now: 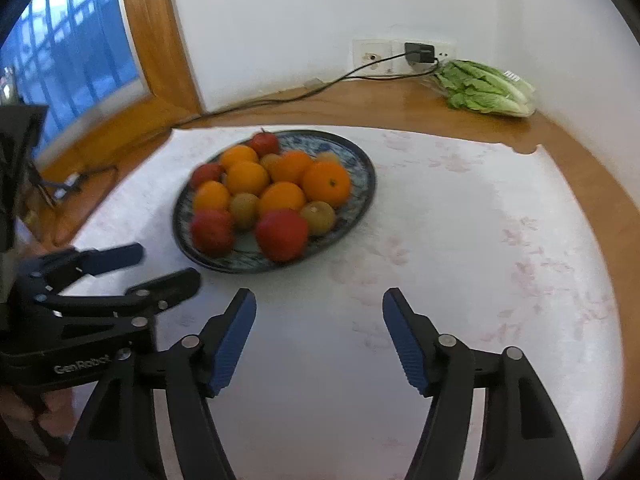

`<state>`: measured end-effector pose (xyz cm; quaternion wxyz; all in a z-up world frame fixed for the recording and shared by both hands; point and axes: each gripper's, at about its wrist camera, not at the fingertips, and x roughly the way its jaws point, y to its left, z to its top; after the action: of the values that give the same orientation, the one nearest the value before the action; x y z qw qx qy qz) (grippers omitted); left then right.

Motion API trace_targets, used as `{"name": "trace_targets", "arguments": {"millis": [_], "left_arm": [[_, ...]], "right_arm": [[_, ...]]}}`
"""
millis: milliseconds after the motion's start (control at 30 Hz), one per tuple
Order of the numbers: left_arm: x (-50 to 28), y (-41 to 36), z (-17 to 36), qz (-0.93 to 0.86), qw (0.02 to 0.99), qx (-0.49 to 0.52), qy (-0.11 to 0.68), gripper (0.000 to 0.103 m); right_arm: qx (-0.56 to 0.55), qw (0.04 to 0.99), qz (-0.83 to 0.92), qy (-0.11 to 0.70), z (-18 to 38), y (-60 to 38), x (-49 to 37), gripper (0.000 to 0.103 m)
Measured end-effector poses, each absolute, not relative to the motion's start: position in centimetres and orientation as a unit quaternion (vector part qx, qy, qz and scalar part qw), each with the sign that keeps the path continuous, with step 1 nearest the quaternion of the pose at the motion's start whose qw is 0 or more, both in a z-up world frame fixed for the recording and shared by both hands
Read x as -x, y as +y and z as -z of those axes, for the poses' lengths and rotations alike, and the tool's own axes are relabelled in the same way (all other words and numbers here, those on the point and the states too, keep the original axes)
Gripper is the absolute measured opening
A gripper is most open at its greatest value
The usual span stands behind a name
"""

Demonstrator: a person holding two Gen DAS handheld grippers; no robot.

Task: Organize fruits

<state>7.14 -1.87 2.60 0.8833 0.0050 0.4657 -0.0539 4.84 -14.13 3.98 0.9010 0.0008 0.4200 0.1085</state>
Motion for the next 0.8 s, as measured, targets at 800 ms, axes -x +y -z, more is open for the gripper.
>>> {"name": "trace_targets", "arguments": {"millis": [800], "left_arm": [[-7.8,-1.5,-0.9,0.011,0.895,-0.018,0.445,0.102]], "right_arm": [[0.004,0.904,-0.065,0.423,-2.5,-14.8,-5.4,0.071]]}}
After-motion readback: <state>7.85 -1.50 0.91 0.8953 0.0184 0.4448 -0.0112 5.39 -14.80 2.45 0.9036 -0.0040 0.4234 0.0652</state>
